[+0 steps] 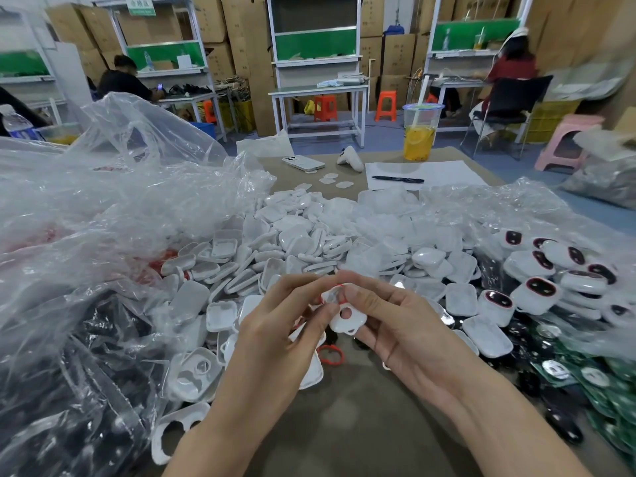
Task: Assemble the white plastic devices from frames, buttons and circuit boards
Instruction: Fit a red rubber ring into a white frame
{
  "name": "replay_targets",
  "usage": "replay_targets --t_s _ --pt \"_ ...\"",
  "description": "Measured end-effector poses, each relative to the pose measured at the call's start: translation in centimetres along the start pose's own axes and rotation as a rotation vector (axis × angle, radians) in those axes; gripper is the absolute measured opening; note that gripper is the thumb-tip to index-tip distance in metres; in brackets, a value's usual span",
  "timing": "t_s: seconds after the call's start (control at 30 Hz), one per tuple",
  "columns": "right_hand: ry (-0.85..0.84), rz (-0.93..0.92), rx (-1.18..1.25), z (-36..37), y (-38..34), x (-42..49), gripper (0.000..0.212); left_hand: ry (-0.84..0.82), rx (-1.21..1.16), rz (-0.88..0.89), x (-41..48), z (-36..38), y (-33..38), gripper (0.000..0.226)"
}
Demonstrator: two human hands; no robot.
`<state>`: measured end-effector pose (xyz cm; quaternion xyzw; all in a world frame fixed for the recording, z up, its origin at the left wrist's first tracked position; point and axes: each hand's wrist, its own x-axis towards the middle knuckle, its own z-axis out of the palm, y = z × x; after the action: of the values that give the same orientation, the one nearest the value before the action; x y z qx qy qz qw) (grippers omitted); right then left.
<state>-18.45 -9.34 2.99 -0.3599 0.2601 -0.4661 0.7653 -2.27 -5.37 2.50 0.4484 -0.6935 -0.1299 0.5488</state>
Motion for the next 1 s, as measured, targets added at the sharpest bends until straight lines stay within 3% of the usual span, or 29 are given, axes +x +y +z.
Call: replay_targets --t_s 0.27,0.53,0.83,1.0 --pt "0.007 -0.051 -0.036 0.04 0.03 0.02 0.024 0.020 0.121 0.012 -0.03 -0.17 -0.52 0.028" --pt "0.023 -0.100 -0.413 -0.12 0.67 -0.15 0.034 0.002 0.163 0.005 -0.06 -0.22 -0.72 0.025" --pt "-0.014 -0.137 -0.450 -0.29 0.62 -0.25 0.028 -0.004 0.142 0.045 -0.07 -0.39 -0.56 0.036" --pt "-0.019 -0.137 -0.472 -0.18 0.63 -0.21 0.030 0.017 0.141 0.017 0.01 -0.49 -0.71 0.030"
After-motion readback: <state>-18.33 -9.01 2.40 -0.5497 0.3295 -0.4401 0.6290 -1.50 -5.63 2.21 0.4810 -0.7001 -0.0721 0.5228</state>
